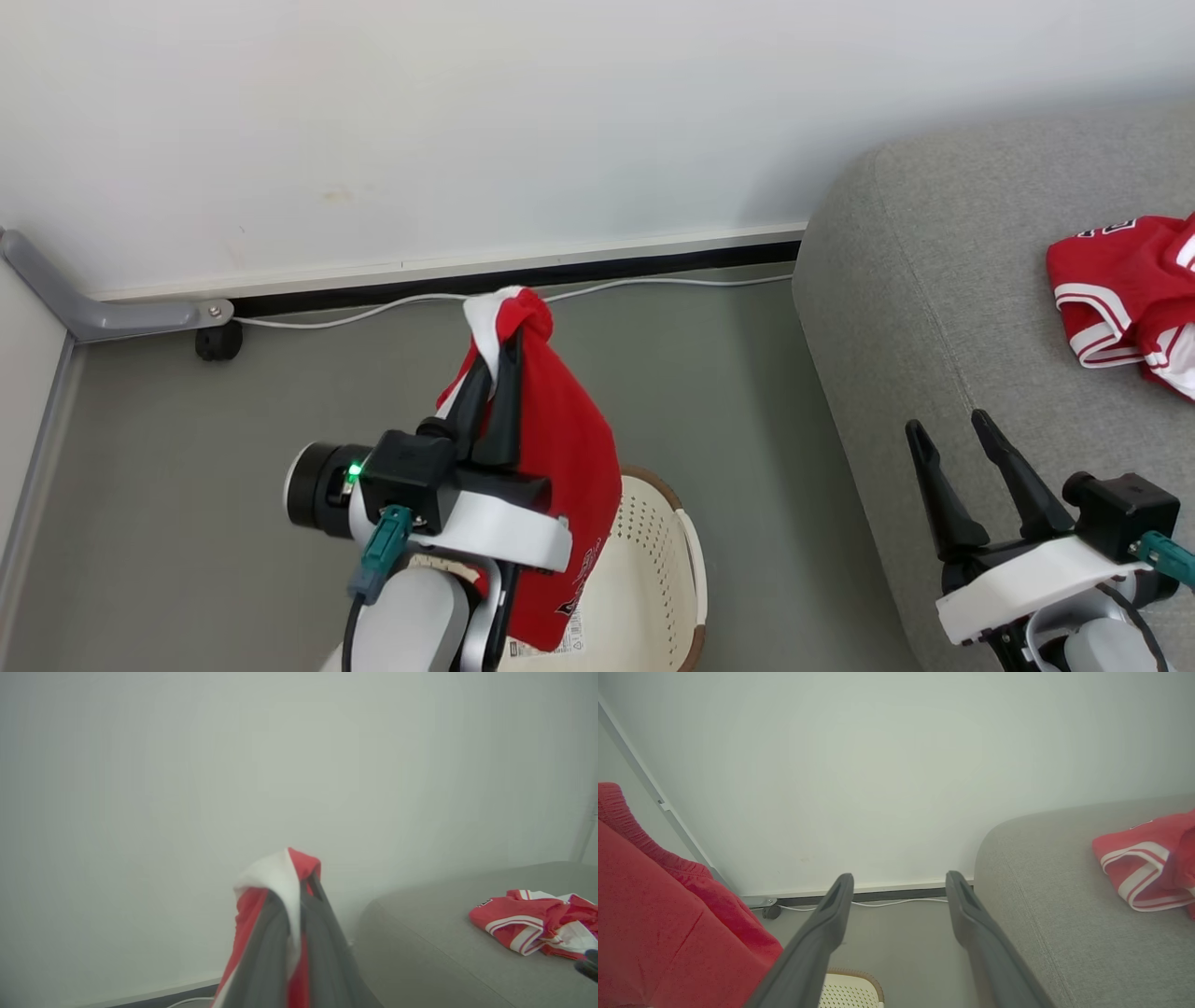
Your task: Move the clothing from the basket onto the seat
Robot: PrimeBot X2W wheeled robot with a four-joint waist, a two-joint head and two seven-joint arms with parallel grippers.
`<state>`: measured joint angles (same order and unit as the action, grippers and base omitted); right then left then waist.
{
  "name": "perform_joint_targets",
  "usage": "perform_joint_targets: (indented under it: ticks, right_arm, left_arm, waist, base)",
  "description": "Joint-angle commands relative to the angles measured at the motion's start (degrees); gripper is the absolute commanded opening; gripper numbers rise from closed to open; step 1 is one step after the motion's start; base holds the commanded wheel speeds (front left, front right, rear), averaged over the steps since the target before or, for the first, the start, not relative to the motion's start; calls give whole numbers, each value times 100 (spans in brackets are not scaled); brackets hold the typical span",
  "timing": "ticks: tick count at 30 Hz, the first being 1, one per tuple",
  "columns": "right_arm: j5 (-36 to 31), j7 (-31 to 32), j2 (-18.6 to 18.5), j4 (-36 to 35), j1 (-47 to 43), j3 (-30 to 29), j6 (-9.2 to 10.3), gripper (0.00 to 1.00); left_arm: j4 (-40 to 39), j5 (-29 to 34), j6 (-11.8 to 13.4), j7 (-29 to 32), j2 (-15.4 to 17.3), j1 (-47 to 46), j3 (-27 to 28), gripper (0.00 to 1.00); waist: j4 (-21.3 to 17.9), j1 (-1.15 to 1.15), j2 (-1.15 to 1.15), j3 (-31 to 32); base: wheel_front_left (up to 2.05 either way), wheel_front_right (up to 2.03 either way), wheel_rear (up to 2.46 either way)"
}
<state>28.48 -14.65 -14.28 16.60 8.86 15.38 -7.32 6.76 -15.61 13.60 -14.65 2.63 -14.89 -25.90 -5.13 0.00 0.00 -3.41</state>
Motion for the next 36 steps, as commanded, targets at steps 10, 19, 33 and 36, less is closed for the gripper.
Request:
perform_joint_targets:
  ticks: [10,19,33,36]
  right_arm:
    - [-22,-35,-16,-57,75,130,-17,100]
    - [267,-35,-166,-557,302,778,-17,100]
    - [655,-35,-967,-916,1655,3131,-17,100]
    - [691,-35,-1031,-761,1941,3369,-17,100]
  left_arm:
    - [-470,211,-108,-35,25,-854,-8,0]
    - [-474,172,-37,-35,25,-1233,-286,0]
    - [-478,-98,191,-35,25,-1614,-1085,0]
    - [-494,-143,234,-35,25,-1687,-1246,0]
  waist:
    - [-38,0,0,34]
    - [-59,0,0,-52]
    - [256,0,0,-185]
    - [354,0,0,-218]
  base:
    - [0,0,0]
    - [0,0,0]
    - [0,0,0]
    - [0,0,0]
